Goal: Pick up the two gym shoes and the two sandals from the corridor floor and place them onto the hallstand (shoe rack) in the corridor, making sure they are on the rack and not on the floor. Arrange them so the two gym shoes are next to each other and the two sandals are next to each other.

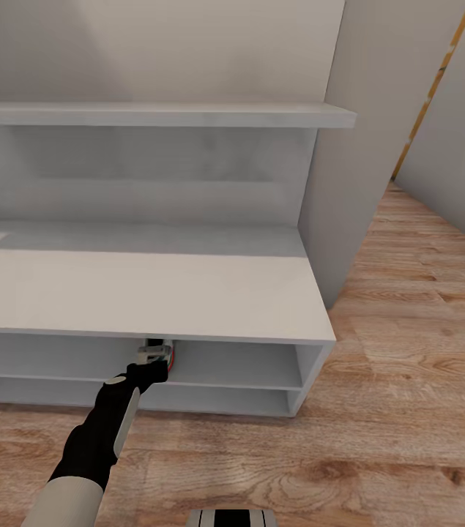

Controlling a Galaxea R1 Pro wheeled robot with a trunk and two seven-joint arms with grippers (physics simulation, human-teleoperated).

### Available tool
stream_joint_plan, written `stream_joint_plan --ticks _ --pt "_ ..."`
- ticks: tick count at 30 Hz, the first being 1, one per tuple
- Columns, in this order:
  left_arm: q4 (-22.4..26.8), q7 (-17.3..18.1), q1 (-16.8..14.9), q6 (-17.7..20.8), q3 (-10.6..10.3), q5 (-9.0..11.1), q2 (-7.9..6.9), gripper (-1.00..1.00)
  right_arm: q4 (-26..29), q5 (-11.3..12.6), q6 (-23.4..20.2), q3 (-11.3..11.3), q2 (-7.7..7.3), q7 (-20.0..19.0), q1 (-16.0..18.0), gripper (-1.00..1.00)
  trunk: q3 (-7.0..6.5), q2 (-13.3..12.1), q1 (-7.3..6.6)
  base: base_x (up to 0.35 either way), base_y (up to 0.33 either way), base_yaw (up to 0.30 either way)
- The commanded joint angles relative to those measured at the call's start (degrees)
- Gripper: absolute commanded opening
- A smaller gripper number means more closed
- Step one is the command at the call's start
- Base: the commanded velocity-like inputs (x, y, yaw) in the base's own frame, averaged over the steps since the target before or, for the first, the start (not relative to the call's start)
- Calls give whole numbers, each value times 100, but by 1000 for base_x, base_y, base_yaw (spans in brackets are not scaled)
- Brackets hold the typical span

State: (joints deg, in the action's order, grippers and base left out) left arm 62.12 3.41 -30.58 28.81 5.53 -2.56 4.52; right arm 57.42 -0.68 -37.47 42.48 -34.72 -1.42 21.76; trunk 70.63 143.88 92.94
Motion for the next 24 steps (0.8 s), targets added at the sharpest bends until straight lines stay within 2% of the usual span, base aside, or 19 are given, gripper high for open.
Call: stream_joint_plan --ticks 1,2,19,24 --pt "-187 37 0 28 25 -58 5 -100 6 9 -32 6 1 2 4 -100 5 2 0 0 0 0" --pt "-186 37 0 28 26 -58 5 100 6 9 -32 6 1 2 4 -100 5 2 0 0 0 0" --pt "-183 37 0 28 27 -52 4 100 6 9 -32 6 1 2 4 -100 5 2 0 -2 0 0" --pt "-183 37 0 28 27 -52 1 100 6 9 -32 6 1 2 3 -100 5 2 0 -227 0 0"
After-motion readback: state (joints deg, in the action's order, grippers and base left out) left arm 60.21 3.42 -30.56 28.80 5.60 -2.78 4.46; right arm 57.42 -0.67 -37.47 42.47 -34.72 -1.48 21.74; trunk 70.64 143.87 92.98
